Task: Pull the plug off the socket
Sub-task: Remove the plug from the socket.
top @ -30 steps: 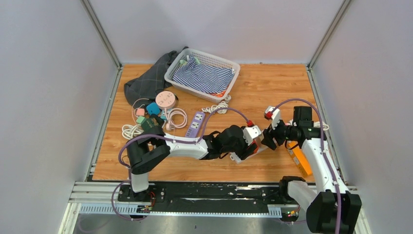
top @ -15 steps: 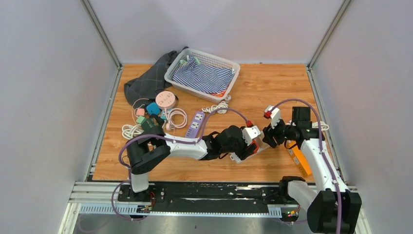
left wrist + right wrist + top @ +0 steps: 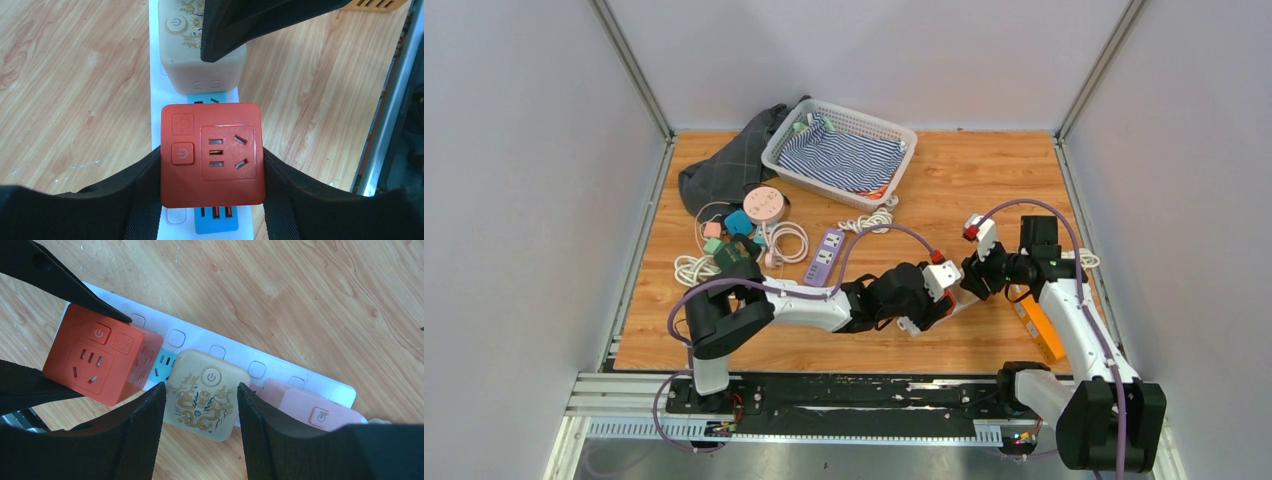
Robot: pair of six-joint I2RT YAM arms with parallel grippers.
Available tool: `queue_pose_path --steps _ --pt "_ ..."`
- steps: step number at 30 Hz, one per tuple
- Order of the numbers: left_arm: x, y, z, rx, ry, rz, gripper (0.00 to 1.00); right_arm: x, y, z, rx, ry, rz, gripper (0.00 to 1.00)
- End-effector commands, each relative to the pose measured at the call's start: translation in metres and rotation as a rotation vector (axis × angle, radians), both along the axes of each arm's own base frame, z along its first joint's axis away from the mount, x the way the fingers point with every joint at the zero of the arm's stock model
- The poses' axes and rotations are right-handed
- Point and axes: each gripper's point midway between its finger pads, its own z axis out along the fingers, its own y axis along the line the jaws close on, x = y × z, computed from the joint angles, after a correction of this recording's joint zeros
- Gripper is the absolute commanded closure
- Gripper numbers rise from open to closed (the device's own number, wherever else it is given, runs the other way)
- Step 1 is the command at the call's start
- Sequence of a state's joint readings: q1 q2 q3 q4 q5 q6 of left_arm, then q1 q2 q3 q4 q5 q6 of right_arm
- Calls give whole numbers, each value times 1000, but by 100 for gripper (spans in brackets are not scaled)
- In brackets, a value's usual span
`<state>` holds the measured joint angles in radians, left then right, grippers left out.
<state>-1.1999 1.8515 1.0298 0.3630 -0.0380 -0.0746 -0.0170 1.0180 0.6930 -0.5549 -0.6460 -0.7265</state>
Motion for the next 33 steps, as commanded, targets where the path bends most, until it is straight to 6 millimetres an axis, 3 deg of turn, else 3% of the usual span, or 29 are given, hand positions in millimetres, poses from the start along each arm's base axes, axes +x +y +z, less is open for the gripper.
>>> queue_pose_path --steps 1,5,12,19,27,33 --pt "-45 0 -27 35 205 -103 100 -21 -6 -24 -50 116 -4 44" --pt "-48 -6 -24 18 236 -97 100 -21 -7 -26 -57 127 -7 44" --pt "-15 26 -28 131 -39 98 100 -22 -8 -27 -64 129 -9 44" --pt "-39 6 -20 27 171 6 100 -23 -10 -30 -76 137 -12 44" --pt "-16 25 -14 71 28 106 100 -25 -12 -34 -85 152 -12 45" --pt "-35 13 -17 1 249 22 100 -25 -13 -35 -90 158 -13 45"
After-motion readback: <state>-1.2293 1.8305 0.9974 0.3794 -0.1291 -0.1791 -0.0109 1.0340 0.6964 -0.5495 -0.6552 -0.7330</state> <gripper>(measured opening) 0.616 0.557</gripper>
